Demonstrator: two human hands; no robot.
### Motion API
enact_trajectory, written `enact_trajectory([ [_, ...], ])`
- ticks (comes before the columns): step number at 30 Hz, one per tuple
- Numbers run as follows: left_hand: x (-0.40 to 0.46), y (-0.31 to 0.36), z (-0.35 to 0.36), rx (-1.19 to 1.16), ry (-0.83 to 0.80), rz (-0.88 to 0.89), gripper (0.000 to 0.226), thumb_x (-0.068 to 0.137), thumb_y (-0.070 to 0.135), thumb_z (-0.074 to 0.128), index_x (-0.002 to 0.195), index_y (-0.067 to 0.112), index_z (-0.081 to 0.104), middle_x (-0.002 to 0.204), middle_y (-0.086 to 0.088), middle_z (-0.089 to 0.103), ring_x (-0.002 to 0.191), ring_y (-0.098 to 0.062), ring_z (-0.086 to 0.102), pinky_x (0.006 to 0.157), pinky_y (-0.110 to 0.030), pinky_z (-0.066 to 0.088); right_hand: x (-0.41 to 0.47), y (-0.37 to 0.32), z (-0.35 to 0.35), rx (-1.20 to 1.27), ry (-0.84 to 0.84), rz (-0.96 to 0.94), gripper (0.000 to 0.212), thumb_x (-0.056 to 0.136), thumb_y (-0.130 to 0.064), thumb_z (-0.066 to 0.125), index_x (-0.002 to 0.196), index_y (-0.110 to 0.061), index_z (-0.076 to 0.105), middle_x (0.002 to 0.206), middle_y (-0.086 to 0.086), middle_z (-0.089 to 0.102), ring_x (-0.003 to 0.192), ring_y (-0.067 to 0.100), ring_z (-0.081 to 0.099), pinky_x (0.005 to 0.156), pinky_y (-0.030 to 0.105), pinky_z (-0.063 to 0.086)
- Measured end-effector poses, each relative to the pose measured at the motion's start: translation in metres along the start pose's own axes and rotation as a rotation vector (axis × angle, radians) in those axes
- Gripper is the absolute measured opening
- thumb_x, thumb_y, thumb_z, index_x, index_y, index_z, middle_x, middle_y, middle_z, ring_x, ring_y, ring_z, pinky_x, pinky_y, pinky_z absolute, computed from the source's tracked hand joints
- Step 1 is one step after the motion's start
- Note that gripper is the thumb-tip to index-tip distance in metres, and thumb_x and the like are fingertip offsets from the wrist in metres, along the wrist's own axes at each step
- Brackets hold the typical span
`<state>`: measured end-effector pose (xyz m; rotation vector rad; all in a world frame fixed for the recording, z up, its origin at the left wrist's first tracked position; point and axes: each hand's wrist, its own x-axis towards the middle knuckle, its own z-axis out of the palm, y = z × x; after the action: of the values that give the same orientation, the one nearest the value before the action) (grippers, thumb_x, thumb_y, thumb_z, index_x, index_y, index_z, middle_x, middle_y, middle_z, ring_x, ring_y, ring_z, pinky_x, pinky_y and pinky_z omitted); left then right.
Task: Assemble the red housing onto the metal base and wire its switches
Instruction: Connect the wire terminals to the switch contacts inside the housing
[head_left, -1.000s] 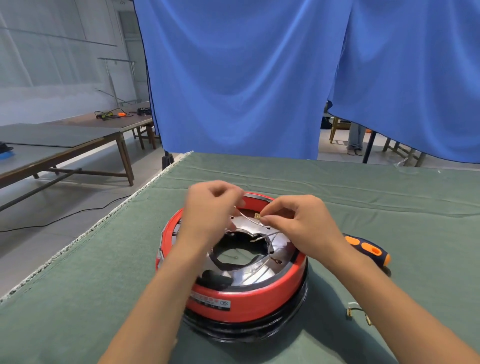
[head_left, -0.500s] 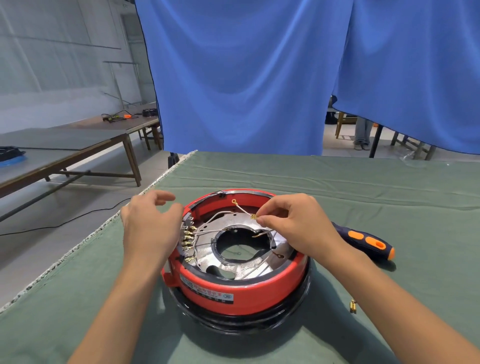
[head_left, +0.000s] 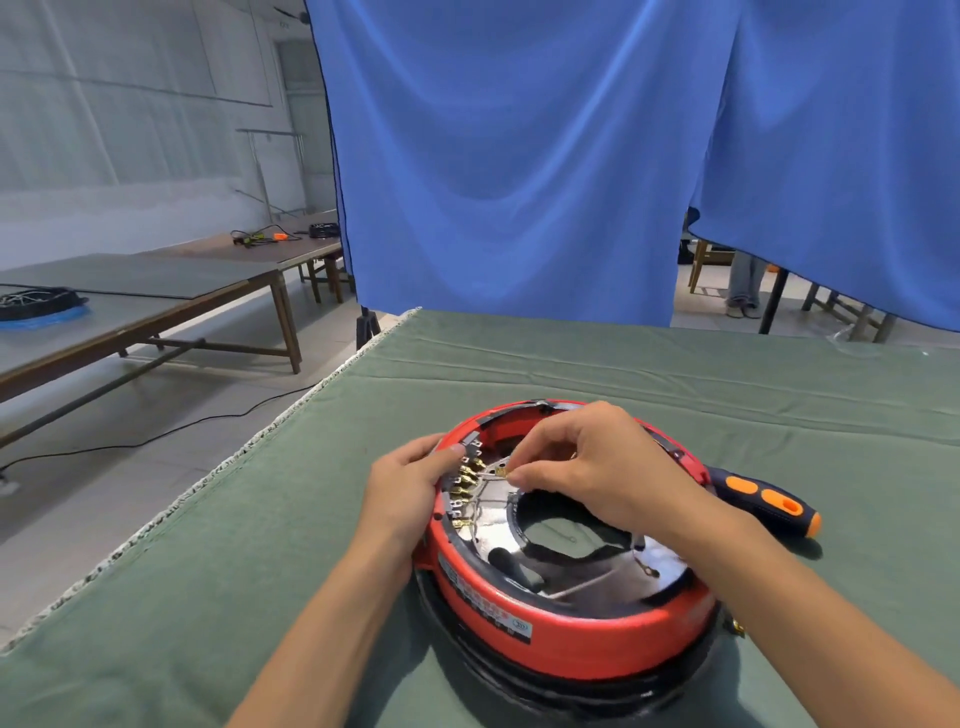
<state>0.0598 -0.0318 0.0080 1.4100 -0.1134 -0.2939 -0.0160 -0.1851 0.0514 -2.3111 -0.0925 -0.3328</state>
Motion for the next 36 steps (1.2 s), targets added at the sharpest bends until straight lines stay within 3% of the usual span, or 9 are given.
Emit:
enact_trajectory([
  [4, -0.001, -0.001, 0.007, -0.007, -0.098, -0.006, 0.013, 0.084, 0.002, 0.062, 0.087, 0.006, 0.074, 0.084, -0.019, 0.073, 0.070, -0.027, 0.066, 0.067, -0.033, 0.056, 0.005, -0.005, 0.006, -0.147, -0.133, 0.037, 0.002, 0.077, -0.023, 0.077, 0.075, -0.023, 0.075, 0.066, -0.013, 0.070, 0.064, 0.000, 0.063, 0.067, 0.022, 0.051],
  [9, 0.002, -0.002, 0.005, 0.002, -0.120, -0.003, 0.013, 0.085, 0.003, 0.062, 0.087, 0.008, 0.074, 0.087, -0.019, 0.073, 0.074, -0.029, 0.068, 0.075, -0.040, 0.056, 0.007, -0.007, 0.014, -0.264, -0.228, 0.110, 0.003, 0.077, -0.026, 0.076, 0.078, -0.024, 0.076, 0.073, -0.008, 0.073, 0.072, 0.004, 0.066, 0.076, 0.034, 0.055],
  [12, 0.002, -0.002, 0.007, -0.004, -0.122, 0.004, 0.014, 0.085, 0.002, 0.062, 0.083, 0.009, 0.074, 0.083, -0.018, 0.073, 0.072, -0.029, 0.067, 0.076, -0.041, 0.055, 0.007, -0.006, 0.020, -0.300, -0.215, 0.115, 0.005, 0.076, -0.026, 0.076, 0.080, -0.024, 0.076, 0.079, -0.008, 0.074, 0.078, 0.007, 0.066, 0.078, 0.035, 0.054],
  [19, 0.001, -0.003, 0.006, -0.006, -0.123, 0.023, 0.015, 0.085, 0.002, 0.062, 0.082, 0.011, 0.074, 0.079, -0.014, 0.074, 0.066, -0.025, 0.068, 0.068, -0.036, 0.056, 0.002, -0.002, 0.022, -0.247, -0.143, 0.104, 0.003, 0.077, -0.026, 0.075, 0.073, -0.026, 0.075, 0.070, -0.010, 0.071, 0.069, 0.003, 0.063, 0.074, 0.034, 0.054],
  [36, 0.001, -0.004, 0.007, -0.002, -0.116, 0.035, 0.014, 0.084, 0.002, 0.061, 0.084, 0.009, 0.073, 0.080, -0.015, 0.073, 0.069, -0.026, 0.068, 0.072, -0.038, 0.055, -0.001, -0.004, 0.024, -0.208, -0.131, 0.084, 0.002, 0.079, -0.024, 0.074, 0.079, -0.023, 0.076, 0.069, -0.009, 0.071, 0.064, 0.001, 0.062, 0.069, 0.028, 0.053],
])
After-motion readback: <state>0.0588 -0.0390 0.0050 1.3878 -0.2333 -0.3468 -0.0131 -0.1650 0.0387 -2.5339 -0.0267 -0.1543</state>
